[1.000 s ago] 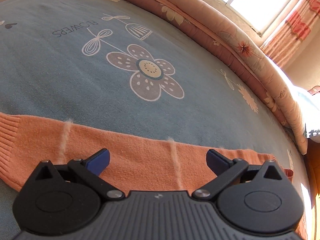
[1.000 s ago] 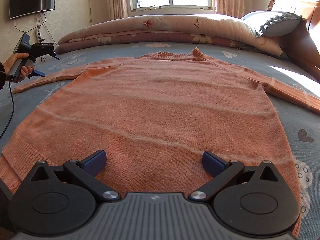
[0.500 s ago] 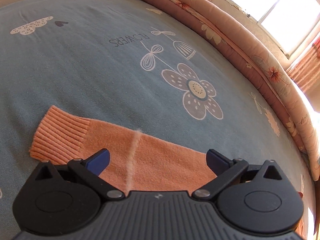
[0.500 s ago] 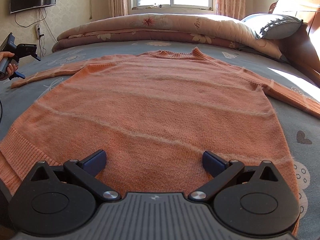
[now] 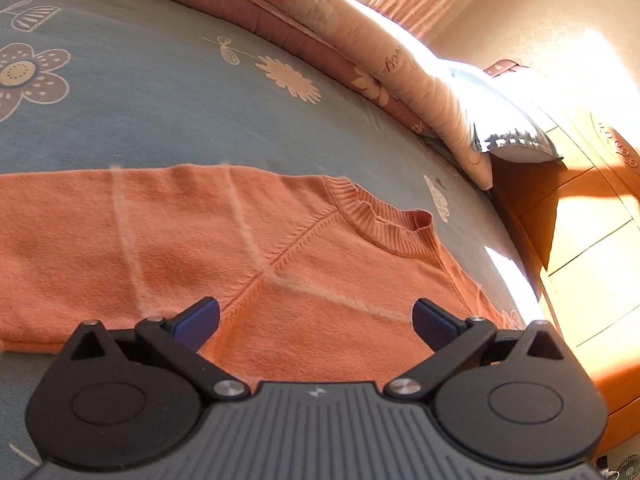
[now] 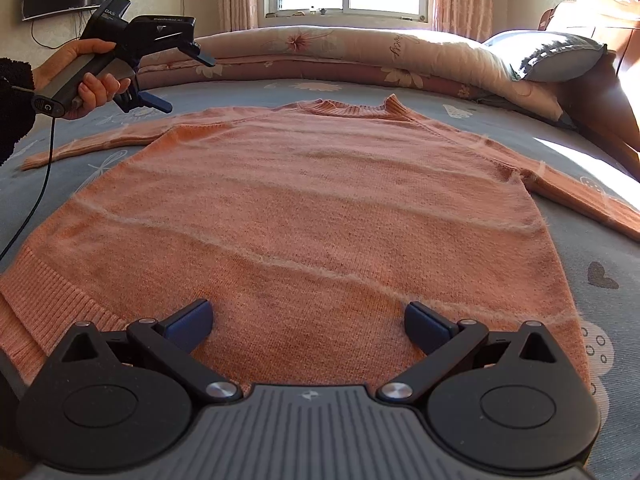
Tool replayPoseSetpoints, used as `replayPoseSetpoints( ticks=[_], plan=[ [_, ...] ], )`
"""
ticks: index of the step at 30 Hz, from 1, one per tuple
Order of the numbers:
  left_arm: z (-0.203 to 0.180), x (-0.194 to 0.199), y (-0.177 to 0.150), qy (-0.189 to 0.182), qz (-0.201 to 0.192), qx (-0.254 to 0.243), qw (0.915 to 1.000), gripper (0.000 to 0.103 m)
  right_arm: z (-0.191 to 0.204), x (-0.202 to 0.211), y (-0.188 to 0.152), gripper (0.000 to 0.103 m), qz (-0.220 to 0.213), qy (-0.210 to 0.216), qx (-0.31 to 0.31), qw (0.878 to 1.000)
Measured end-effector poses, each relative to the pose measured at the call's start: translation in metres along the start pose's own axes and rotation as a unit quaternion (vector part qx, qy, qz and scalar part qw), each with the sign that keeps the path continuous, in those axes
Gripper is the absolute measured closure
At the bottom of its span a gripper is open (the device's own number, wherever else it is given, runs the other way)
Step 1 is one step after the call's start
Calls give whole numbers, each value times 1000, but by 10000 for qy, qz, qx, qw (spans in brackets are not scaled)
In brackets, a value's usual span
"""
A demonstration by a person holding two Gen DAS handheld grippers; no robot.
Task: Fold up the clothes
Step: 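Move the open left gripper along the sweater sleeve toward its ribbed cuff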
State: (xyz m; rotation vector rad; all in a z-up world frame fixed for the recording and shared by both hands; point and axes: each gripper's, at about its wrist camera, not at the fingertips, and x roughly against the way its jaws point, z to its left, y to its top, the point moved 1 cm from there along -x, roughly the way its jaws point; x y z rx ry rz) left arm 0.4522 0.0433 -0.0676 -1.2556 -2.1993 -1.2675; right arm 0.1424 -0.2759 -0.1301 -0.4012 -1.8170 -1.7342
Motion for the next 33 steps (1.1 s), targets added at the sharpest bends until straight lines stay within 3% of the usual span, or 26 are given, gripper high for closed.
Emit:
replayPoseSetpoints(
  ticks=[1, 7, 9, 14, 18, 20, 23, 27, 30, 33],
  plan=[
    [-5, -6, -3, -74, 46, -34, 10000, 1, 0, 0, 0, 0, 6, -1, 3, 10000],
    [14, -26, -14, 288, 142, 197, 9993, 1, 0, 3, -1, 0, 40, -7, 19, 10000],
    [22, -24, -20, 126, 204, 324, 9992, 1, 0, 3, -1, 0, 51, -7, 20, 10000],
    [19, -17, -41, 288, 266, -55, 9992, 1, -1, 4, -1, 0, 74, -13, 4, 10000],
    [21, -1, -45, 289, 331, 164, 9989, 1, -1, 5, -1, 0, 97, -31, -4, 9999],
    [21, 16, -44, 324, 237, 277, 9988, 1, -2, 6, -1, 0, 108, -29, -13, 9999],
    [28, 56, -36, 612, -310, 281, 9972, 1, -2, 7, -1, 0, 122, -26, -24, 9999],
    [72, 111, -27, 1013, -1025, 970, 9848, 2, -2, 9, -1, 0, 142, -21, -40, 9999],
    [118, 146, -32, 1368, -1451, 1645, 9660, 3, -2, 9, -1, 0, 150, -24, -41, 9999],
    [159, 169, -35, 1401, -1816, 2222, 9476, 3, -1, 8, -2, 0, 135, -47, -7, 9999]
  ],
)
